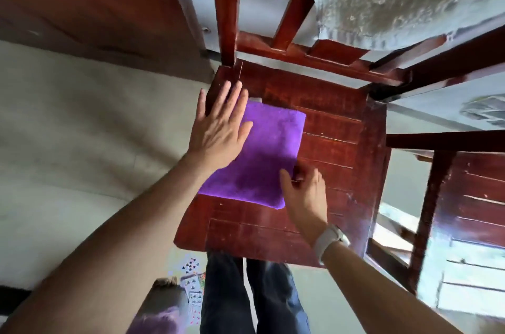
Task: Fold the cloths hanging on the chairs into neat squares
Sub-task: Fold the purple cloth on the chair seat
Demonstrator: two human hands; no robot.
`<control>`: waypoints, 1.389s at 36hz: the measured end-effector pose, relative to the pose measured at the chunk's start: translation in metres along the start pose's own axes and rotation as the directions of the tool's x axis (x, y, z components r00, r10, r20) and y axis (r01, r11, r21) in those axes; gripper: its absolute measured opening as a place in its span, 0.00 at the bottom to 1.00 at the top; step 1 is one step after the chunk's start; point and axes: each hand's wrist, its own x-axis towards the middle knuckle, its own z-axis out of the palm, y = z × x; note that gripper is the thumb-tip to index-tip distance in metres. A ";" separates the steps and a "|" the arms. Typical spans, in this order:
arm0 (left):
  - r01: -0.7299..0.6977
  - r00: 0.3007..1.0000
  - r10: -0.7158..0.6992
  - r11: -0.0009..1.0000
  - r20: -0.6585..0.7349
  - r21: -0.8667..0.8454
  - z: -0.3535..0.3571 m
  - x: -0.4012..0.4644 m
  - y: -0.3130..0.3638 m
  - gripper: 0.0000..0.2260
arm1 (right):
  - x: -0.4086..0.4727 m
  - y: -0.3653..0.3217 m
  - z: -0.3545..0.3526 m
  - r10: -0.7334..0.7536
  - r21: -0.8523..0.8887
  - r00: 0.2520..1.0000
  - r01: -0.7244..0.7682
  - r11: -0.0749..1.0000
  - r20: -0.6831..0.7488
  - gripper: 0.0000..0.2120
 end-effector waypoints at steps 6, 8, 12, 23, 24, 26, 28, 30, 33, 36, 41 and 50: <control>0.009 0.999 -0.008 1.000 0.043 -0.030 0.008 0.011 -0.013 0.26 | -0.011 -0.008 0.015 0.188 0.105 0.972 -0.204 0.973 0.144 0.21; 0.026 1.000 -0.026 0.999 -0.015 -0.029 0.003 0.012 -0.009 0.24 | -0.005 -0.010 0.006 0.238 0.143 0.954 -0.265 0.954 0.180 0.20; 0.143 0.988 -0.147 0.987 -0.052 -0.069 -0.001 0.002 -0.002 0.15 | 0.014 -0.005 -0.033 0.240 0.268 0.966 -0.257 0.929 0.097 0.17; 0.238 0.960 -0.278 0.876 -0.037 -0.421 0.003 -0.020 0.019 0.19 | 0.035 0.022 -0.052 0.392 0.407 0.919 -0.343 0.847 -0.040 0.18; 0.263 0.957 -0.290 0.853 0.009 -0.450 0.002 -0.013 0.021 0.19 | 0.031 0.021 -0.047 0.398 0.425 0.917 -0.349 0.835 -0.030 0.17; 0.312 0.948 -0.301 0.806 0.105 -0.503 -0.002 0.001 0.025 0.19 | 0.028 0.018 -0.039 0.421 0.470 0.906 -0.357 0.807 -0.033 0.15; 0.297 0.955 -0.252 0.820 0.157 -0.489 -0.005 0.014 0.030 0.20 | 0.029 0.016 -0.034 0.464 0.523 0.885 -0.385 0.761 -0.023 0.14; 0.301 0.951 -0.233 0.846 0.203 -0.440 -0.009 0.022 0.034 0.20 | 0.032 0.015 -0.032 0.499 0.583 0.866 -0.412 0.701 0.012 0.13; 0.368 0.924 -0.271 0.824 0.270 -0.432 -0.010 0.032 0.033 0.17 | 0.036 0.015 -0.031 0.498 0.597 0.867 -0.416 0.686 0.032 0.12; 0.418 0.900 -0.275 0.764 0.339 -0.491 -0.010 0.036 0.032 0.14 | 0.036 0.014 -0.031 0.471 0.614 0.882 -0.376 0.694 0.008 0.12; 0.487 0.870 -0.259 0.582 0.419 -0.651 -0.022 0.030 0.048 0.09 | 0.020 0.015 -0.037 0.401 0.646 0.914 -0.274 0.713 -0.055 0.11; 0.350 0.929 -0.308 0.559 0.204 -0.752 -0.085 -0.045 0.103 0.11 | -0.059 0.029 -0.113 0.377 0.814 0.925 -0.190 0.550 -0.039 0.14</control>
